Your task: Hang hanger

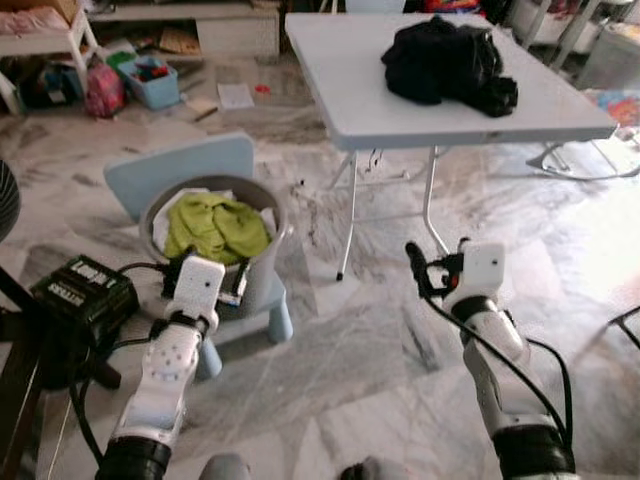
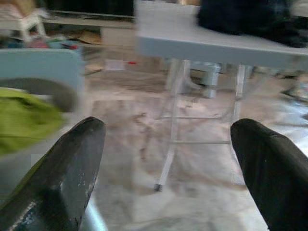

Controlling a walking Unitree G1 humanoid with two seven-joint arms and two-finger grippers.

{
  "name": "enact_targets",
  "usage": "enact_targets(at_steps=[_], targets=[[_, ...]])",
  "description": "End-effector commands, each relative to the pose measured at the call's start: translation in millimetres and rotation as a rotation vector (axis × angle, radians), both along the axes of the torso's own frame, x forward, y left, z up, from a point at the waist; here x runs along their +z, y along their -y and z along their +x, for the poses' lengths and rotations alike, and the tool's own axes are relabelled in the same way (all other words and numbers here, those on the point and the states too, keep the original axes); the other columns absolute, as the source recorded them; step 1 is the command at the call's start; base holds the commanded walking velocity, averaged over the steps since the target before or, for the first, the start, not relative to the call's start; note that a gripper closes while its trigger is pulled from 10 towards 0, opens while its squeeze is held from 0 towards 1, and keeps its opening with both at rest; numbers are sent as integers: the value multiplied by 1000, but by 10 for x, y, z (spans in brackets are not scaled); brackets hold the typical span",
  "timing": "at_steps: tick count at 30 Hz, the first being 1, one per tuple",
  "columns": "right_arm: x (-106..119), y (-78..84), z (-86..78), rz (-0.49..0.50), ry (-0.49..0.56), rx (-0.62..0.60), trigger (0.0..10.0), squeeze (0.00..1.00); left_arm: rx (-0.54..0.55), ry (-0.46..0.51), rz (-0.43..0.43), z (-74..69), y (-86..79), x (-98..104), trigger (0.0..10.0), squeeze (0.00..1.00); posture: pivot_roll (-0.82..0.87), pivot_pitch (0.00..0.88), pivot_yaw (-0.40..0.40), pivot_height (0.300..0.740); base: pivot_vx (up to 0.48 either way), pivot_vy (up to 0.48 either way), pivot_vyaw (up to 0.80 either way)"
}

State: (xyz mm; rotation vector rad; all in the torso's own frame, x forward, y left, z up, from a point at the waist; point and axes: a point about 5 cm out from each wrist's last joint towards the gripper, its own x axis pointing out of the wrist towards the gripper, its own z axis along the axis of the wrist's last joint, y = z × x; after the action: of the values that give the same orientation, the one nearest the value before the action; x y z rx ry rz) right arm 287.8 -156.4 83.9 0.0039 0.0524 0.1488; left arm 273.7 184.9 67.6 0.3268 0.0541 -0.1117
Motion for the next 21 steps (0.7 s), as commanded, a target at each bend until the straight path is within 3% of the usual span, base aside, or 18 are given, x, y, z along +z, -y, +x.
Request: enact_targets(at_steps=[1,9,21], targets=[[34,119,10,-16,8,-31,10000,0,-28,-1,-24,0,93,-4,10000,0,-7,54,-103,740,0,0,0],[35,117,11,-19,7,-24,10000,0,-18,18,-32,11,77,20,10000,0,-8,58,-104,740,61,0,0],[25,99,5,-22,2,-15,10000,0,-27,24,-44,8,84,25,10000,0,-9,60,-106,740,413,0,0]])
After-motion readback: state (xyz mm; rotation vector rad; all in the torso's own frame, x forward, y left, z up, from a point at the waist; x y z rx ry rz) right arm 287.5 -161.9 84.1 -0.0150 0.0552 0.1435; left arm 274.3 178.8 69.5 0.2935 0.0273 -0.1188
